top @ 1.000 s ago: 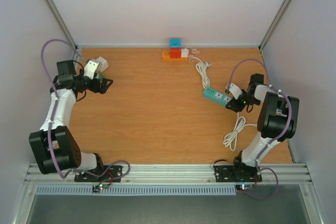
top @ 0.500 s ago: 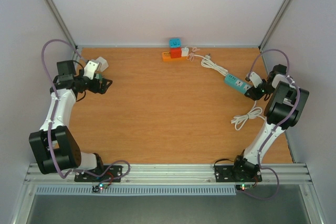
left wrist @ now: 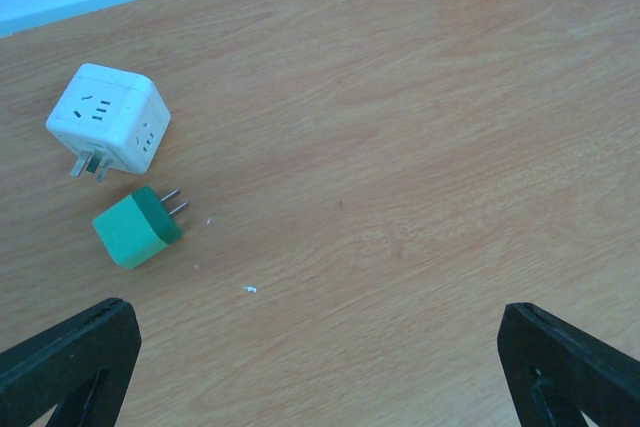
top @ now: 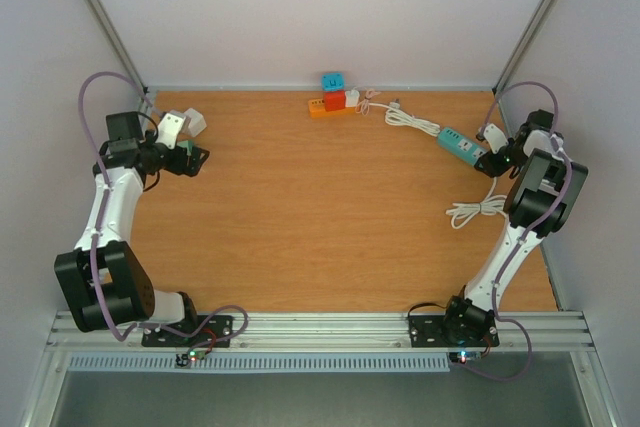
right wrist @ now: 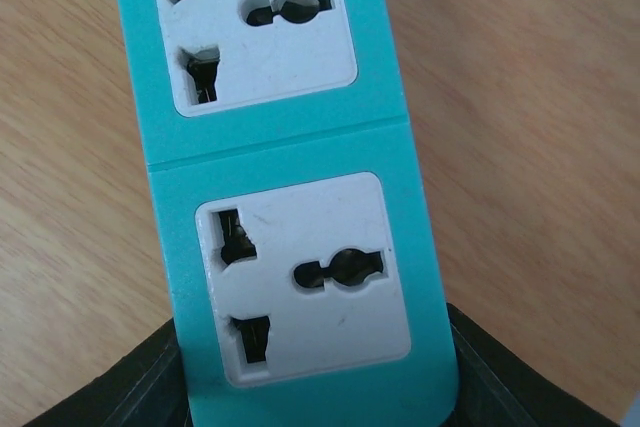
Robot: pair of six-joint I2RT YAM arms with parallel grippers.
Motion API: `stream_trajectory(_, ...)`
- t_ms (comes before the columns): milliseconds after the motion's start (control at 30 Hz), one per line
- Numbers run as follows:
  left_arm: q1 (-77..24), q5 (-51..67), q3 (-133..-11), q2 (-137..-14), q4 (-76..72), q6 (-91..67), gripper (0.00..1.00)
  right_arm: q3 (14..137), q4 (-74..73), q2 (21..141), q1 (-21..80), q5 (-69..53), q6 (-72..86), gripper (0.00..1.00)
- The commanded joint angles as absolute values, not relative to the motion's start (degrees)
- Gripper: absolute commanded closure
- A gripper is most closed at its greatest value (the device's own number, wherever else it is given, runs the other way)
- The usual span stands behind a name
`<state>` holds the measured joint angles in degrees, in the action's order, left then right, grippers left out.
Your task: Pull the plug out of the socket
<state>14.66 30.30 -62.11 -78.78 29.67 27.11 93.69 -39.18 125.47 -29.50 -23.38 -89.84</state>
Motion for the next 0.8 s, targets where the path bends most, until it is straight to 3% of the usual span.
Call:
stream_trajectory(0, 14.46, 30.12, -62.93, -78.55, 26.91, 25.95, 0.0, 95.11, -38.9, 126.34, -32.56, -23.82, -88.73, 0.63)
stream_trajectory(300, 14.5, 31.28, -62.85, -79.87, 24.57, 22.74, 0.0, 94.35, -34.56, 125.51, -31.02, -30.64, -73.21, 0.59)
stream_trajectory(767, 14.5, 33.17, -66.48, -81.95, 26.59, 21.19, 0.0, 92.5, -25.67, 129.59, -23.66, -25.77, -61.83, 0.39)
